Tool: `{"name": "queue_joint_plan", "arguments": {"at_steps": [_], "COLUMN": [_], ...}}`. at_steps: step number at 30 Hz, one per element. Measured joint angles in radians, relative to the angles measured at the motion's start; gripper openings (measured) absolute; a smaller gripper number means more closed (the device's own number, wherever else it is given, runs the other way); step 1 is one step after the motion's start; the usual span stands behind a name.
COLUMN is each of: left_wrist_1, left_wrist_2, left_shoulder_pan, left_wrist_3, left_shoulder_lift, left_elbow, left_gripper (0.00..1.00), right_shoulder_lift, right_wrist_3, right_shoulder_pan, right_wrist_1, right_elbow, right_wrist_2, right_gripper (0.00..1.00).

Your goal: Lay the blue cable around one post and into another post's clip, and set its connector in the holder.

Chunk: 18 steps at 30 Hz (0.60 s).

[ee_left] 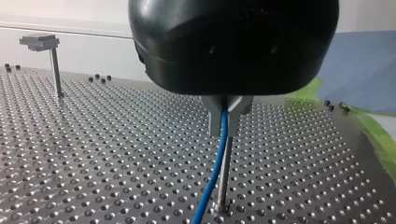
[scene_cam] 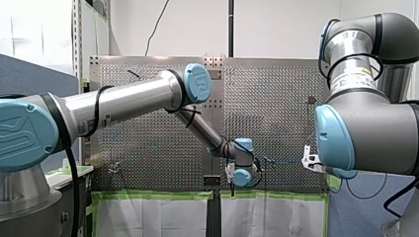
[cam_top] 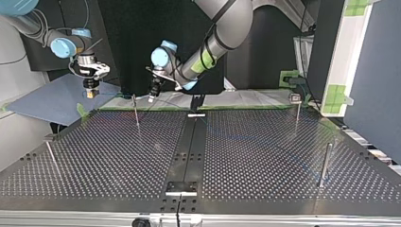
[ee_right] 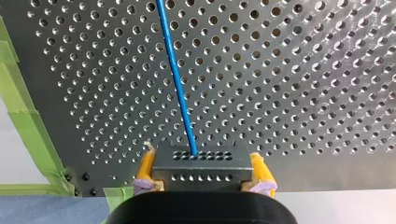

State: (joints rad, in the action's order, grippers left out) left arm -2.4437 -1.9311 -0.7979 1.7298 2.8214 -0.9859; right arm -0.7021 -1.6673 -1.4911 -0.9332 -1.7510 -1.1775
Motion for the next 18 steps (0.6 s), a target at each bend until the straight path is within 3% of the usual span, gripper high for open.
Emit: {"name": "queue_joint_plan", "arguments": {"at_steps": [8,18], "left_wrist_1": [0.013,-0.01], "left_wrist_2": [0.012,0.019], "left_shoulder_pan": [-0.01,-0.004], "left_wrist_3": [0.002,0.015], "left_shoulder_lift": [0.0,0.025], "left_elbow": [-0.007,0.032], "left_gripper": [0.0,0.0], "right_shoulder_lift": [0.0,0.0], "right_wrist_3": [0.002,0.001], "right_shoulder_pan": [-0.006,-0.009], "right_wrist_1": [-0.004,-0.005], "right_elbow": [0.0,0.0], "right_wrist_2": [0.001,0.001], "right_gripper": [0.0,0.0]}}
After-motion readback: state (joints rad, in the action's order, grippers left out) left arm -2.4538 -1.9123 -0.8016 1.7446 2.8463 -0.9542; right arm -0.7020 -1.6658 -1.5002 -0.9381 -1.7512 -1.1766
